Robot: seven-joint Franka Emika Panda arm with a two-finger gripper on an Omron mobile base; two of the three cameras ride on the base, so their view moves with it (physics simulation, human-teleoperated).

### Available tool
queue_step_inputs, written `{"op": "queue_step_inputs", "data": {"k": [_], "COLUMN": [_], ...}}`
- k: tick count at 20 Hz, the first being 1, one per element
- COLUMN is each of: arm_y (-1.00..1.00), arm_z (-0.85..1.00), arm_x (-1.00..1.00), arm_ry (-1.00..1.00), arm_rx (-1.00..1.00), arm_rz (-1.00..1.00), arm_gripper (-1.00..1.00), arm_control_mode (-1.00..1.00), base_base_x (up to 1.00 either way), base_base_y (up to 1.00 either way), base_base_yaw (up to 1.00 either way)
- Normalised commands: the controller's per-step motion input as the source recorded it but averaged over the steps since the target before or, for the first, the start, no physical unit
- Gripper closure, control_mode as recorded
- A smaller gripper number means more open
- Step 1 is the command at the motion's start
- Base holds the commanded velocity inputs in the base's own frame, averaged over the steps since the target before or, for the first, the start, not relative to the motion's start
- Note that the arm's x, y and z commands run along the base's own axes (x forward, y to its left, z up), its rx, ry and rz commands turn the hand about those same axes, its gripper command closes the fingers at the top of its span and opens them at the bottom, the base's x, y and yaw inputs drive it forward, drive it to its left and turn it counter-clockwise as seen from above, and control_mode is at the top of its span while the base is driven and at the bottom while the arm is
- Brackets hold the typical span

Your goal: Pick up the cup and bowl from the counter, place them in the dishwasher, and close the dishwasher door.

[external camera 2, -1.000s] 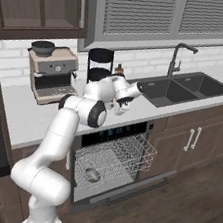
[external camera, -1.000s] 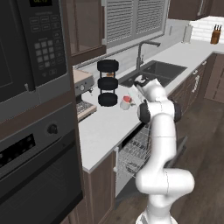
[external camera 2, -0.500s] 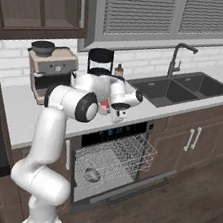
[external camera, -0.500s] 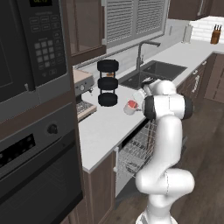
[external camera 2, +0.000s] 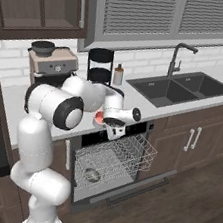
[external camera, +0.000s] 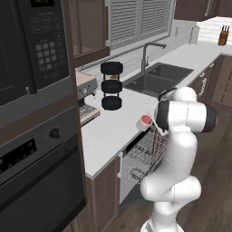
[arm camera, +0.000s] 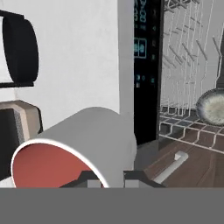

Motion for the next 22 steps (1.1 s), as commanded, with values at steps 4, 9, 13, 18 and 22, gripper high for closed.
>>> {"op": "queue_step_inputs", "data": {"k": [4,9,13,18,22], "arm_y": [-0.64,-0.34,-0.08,-0.07,-0.07], "arm_z": [-0.07,-0.79,-0.97,-0.63,-0.63], "arm_x": [-0.96,-0.22,0.24,0.47,0.49], "arm_ry": [0.02,0.25,0.18,0.00,0.00], "arm_rx": [0.02,0.00,0.00,0.00,0.00], "arm_rz": [0.06,0.12,0.16,0.12,0.12], "arm_gripper": [1.00,1.00,1.00,1.00,1.00], "arm_control_mode": [-1.00,-1.00,-1.00,-1.00,-1.00], "base_base_x": [0.00,0.00,0.00,0.00,0.00], "base_base_y": [0.00,0.00,0.00,0.00,0.00], "base_base_yaw": [0.00,0.00,0.00,0.00,0.00]}}
